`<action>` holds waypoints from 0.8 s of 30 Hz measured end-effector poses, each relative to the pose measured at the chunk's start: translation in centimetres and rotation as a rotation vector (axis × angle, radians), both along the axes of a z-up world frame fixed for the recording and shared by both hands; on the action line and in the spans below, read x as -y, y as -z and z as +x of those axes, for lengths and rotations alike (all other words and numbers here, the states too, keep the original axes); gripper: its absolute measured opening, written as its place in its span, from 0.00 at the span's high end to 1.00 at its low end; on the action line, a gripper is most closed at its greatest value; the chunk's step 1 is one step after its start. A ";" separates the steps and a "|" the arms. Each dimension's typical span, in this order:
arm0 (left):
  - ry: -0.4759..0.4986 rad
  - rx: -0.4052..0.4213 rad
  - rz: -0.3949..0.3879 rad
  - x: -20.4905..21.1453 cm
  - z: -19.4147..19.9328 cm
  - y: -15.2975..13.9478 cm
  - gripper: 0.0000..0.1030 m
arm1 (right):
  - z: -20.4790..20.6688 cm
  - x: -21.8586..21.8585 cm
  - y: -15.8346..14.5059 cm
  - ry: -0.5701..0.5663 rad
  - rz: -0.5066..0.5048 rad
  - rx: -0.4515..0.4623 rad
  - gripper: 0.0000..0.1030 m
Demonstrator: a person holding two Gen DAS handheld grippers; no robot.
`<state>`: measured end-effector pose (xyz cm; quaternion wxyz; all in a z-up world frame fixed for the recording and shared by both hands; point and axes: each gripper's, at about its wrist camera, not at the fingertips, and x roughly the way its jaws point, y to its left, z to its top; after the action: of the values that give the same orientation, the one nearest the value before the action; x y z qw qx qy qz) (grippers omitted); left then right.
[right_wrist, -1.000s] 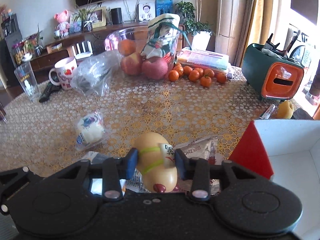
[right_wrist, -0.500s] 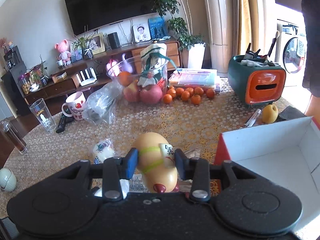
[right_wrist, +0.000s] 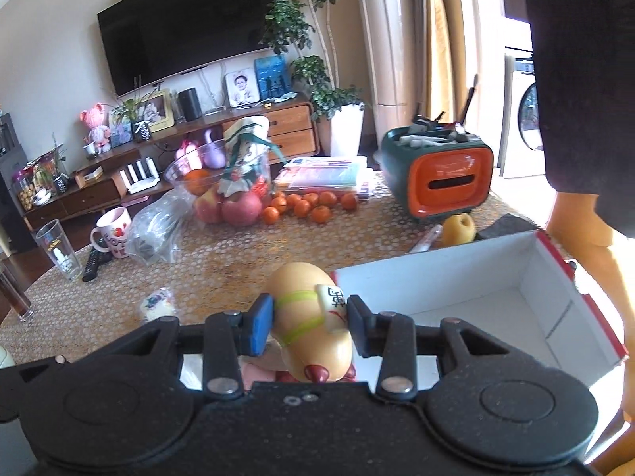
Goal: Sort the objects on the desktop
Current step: 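Carry the yellow toy into the red box and open the right gripper while the left carries the bag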
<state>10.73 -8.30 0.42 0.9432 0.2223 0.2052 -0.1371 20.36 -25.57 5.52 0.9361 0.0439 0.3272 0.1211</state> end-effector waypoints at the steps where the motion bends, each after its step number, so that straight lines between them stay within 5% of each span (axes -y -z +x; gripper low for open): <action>1: 0.004 0.002 -0.005 0.3 0.1 -0.3 0.81 | 0.0 0.7 0.1 0.011 0.002 0.000 0.62; 11: 0.069 -0.008 -0.066 5.0 2.3 -2.8 0.81 | 0.3 5.7 1.5 0.088 -0.021 -0.028 0.62; 24: 0.159 -0.121 -0.131 10.6 7.3 -4.7 0.81 | 1.4 10.7 3.1 0.088 -0.114 -0.110 0.61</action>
<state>17.98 -18.93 5.12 0.9277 0.1670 0.2342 -0.2378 21.81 -36.31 2.45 0.9222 0.0113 0.3821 0.0585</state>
